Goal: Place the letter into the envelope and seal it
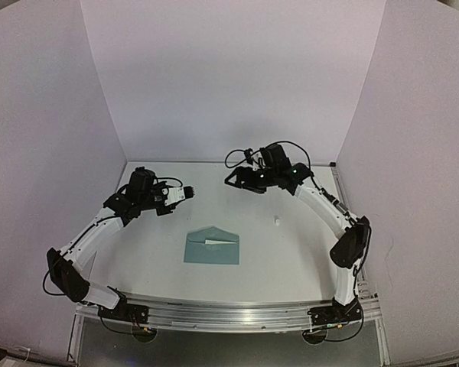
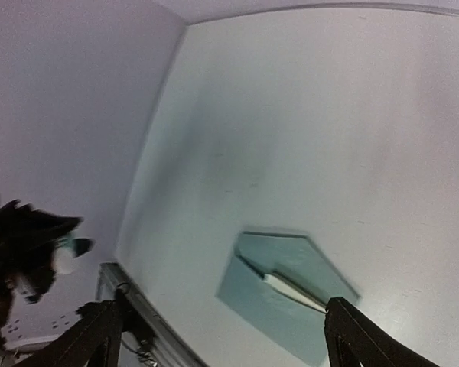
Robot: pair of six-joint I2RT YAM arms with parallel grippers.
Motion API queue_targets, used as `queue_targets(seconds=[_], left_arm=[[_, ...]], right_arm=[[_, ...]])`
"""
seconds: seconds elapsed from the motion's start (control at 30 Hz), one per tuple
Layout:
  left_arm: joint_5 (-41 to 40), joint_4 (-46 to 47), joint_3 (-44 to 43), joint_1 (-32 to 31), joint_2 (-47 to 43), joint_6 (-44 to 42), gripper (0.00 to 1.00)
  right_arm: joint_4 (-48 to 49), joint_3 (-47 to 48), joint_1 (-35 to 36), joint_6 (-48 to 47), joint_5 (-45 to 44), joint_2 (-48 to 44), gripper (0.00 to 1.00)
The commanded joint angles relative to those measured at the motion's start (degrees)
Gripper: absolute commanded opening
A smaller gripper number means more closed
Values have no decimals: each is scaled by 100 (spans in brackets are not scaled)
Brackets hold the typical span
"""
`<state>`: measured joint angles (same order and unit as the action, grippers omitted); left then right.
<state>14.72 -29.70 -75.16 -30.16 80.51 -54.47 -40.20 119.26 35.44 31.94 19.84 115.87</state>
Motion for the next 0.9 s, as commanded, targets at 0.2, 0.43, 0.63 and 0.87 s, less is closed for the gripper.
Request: queue_targets(seconds=[0.2,0.43,0.63,0.87], left_arm=[[91,434,-13,-105,-132,-288,0],[54,571,-11,-130,-130,-260,0],[126,570,63,-130,-231,-181,0],[295,588,152,-130,-274,-327,0]], right_arm=[[2225,787,943,1699,1877,728,68],[2378,831,997,1768,1678,991,56],[2535,124,715,1974,1433,651,58],[2655,-25,562,2090,1380,457,61]])
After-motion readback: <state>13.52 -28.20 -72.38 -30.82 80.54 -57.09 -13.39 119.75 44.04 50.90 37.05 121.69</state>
